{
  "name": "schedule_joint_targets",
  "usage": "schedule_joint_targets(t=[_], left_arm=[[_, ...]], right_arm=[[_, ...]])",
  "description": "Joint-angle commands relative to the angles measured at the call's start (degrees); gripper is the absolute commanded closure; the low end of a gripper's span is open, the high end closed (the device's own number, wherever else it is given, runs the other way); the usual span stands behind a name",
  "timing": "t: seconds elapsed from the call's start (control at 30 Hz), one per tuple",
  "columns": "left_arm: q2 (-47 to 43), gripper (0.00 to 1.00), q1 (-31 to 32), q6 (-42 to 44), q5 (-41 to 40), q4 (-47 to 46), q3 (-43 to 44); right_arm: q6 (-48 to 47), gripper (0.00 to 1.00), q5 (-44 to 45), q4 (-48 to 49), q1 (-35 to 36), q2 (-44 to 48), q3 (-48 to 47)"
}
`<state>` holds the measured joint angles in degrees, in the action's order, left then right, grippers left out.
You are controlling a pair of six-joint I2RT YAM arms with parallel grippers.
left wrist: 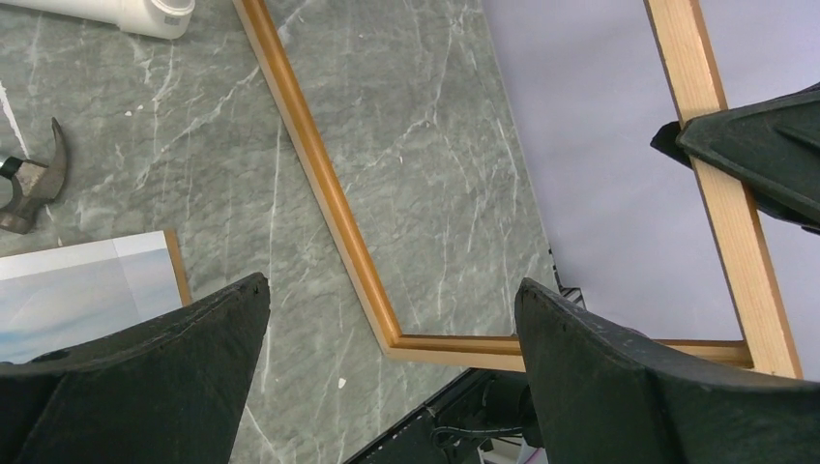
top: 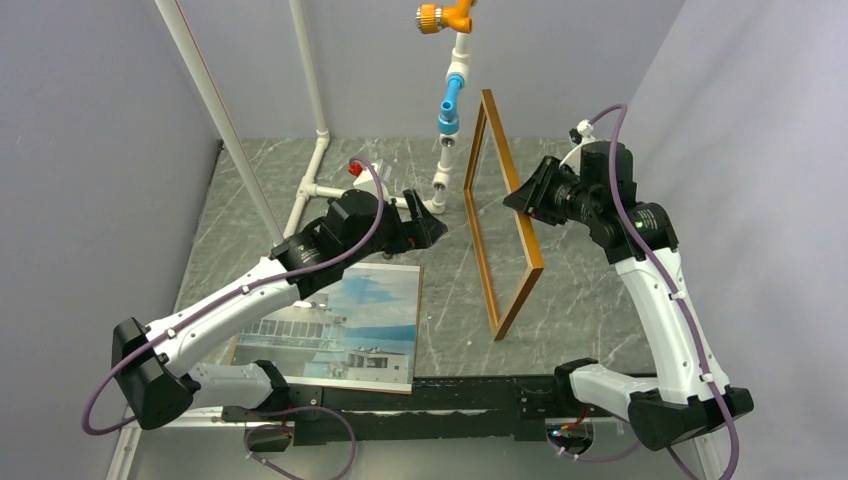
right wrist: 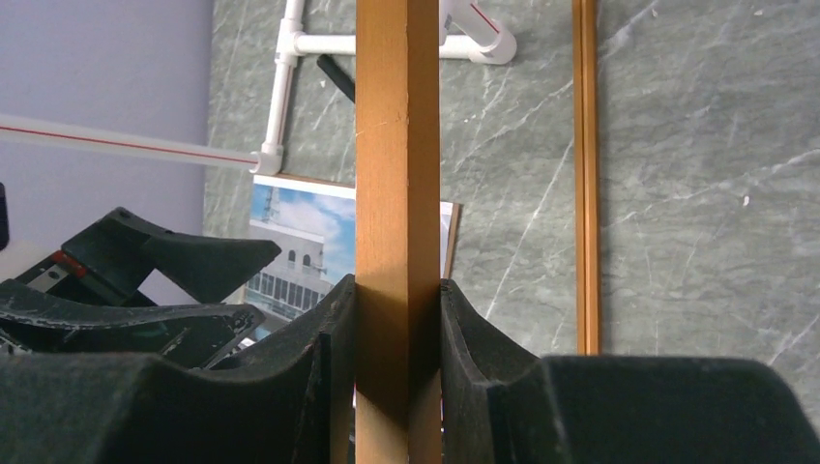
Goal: Put the photo into the frame
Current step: Turn over the photo frame at the center of the board.
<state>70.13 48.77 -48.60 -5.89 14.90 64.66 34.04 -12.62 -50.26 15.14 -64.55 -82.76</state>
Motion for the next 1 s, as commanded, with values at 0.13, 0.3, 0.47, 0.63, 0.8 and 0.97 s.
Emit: schedule_joint_targets(t=[0.13, 0.3, 0.47, 0.63, 0.8, 0.97], left_arm=[[-0.5, 0.01, -0.2, 2.2, -0.4, 0.7, 3.4], [-0.9, 0.01, -0.1, 2.4, -0.4, 0.5, 3.1], [-1.8, 0.01, -0.2, 2.8, -1.1, 1.2, 2.9], [-2.6, 0.01, -0.1, 3.0, -2.1, 1.0, 1.9], [-0.3, 0.02, -0.3, 2.3, -2.4, 3.0, 2.0], [5.8, 0.04, -0.3, 2.5, -0.8, 4.5, 2.2]], right_arm=[[-1.0, 1.0, -5.2, 6.7, -6.4, 0.7, 1.8], [-3.8, 1.0, -6.8, 6.5, -12.5, 1.3, 6.5], [-7.7, 1.0, -6.5, 4.6, -18.3, 1.6, 10.1], [-10.6, 1.0, -4.7, 3.8, -22.3, 2.0, 13.9], [-11.7, 1.0, -2.7, 4.4, -25.1, 1.3, 17.5], [-13.0, 1.0, 0.3, 3.7, -26.0, 0.3, 17.7]])
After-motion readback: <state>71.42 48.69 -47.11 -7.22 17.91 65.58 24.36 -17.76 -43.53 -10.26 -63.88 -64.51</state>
